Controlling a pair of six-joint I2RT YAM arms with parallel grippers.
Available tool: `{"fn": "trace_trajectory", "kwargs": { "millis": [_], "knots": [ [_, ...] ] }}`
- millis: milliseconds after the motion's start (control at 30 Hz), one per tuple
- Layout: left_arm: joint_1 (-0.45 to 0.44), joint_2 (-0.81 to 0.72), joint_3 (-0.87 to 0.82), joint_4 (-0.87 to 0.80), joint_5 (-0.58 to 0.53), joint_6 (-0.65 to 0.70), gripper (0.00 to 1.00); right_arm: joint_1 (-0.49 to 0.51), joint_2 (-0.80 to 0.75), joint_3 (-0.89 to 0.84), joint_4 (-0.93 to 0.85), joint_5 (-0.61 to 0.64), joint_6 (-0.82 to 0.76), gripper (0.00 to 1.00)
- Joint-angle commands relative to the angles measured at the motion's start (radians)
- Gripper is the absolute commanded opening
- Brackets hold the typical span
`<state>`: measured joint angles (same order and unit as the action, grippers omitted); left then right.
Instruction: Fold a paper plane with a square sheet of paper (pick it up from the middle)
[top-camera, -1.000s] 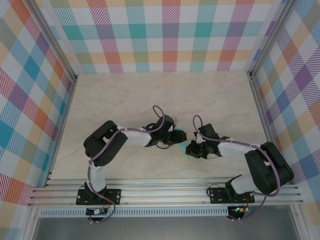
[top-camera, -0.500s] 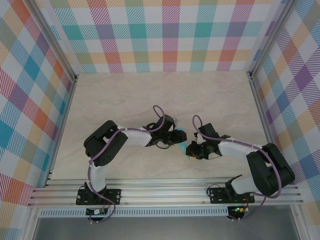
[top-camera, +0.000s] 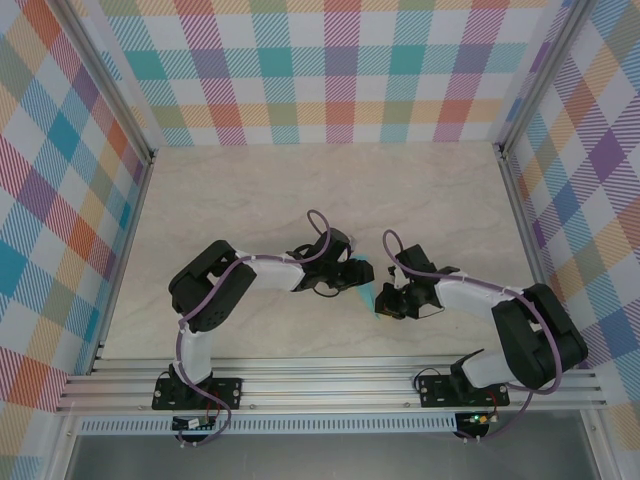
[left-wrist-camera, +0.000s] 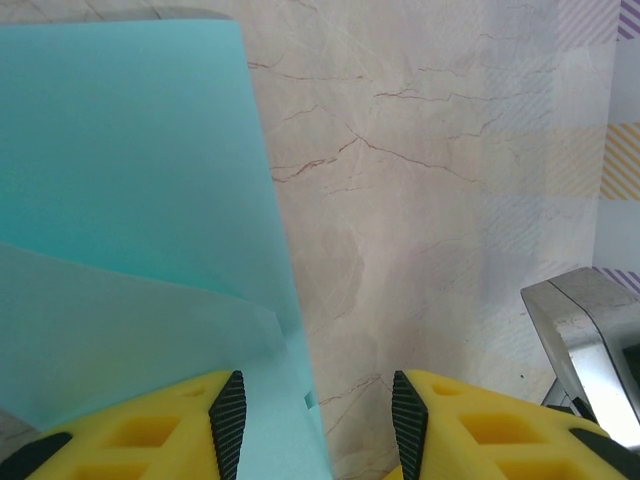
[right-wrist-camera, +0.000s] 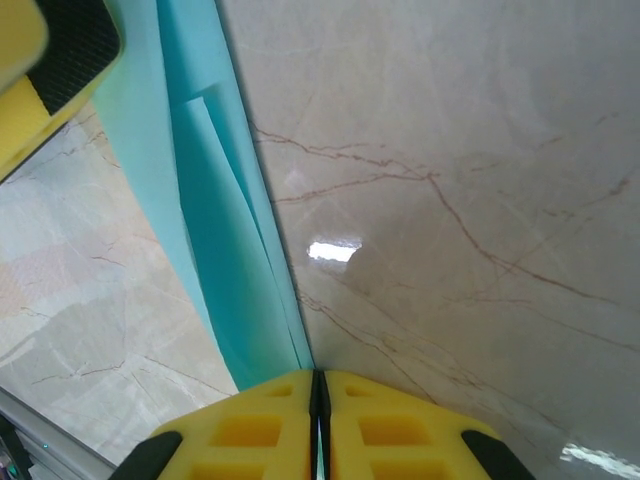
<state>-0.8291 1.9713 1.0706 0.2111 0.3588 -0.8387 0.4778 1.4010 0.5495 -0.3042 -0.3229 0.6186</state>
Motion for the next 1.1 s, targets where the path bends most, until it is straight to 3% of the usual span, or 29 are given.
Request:
{"fn": "trace_trajectory", "kwargs": {
  "millis": [0,133,233,367,467,733,900,1067],
  "knots": [
    [-0.004,0.041,0.013,-0.039,0.006,0.023,0.45,-0.001,-0.04,0.002,-0.162,0.087,-0.007,0.12],
    [-0.004,0.04,0.014,-0.047,0.009,0.023,0.45,-0.001,-0.215,0.005,-0.187,0.137,-0.005,0.14],
    [-0.004,0.041,0.015,-0.047,0.009,0.023,0.44,-0.001,-0.28,-0.001,-0.117,0.029,-0.011,0.13],
    [-0.004,0.045,0.021,-0.048,0.014,0.023,0.44,-0.001,-0.213,0.007,0.011,-0.179,0.012,0.09],
    [-0.004,0.048,0.025,-0.049,0.015,0.023,0.44,-0.001,-0.132,0.03,0.052,-0.221,0.012,0.09],
    [-0.004,0.049,0.028,-0.053,0.022,0.027,0.44,-0.001,0.033,0.071,0.059,-0.212,-0.005,0.09],
    [-0.004,0.049,0.026,-0.059,0.02,0.03,0.44,-0.001,0.076,0.073,-0.011,-0.097,-0.031,0.09],
    [-0.004,0.049,0.025,-0.068,0.017,0.036,0.44,-0.001,0.095,0.04,-0.001,-0.08,-0.016,0.09]
  ]
}}
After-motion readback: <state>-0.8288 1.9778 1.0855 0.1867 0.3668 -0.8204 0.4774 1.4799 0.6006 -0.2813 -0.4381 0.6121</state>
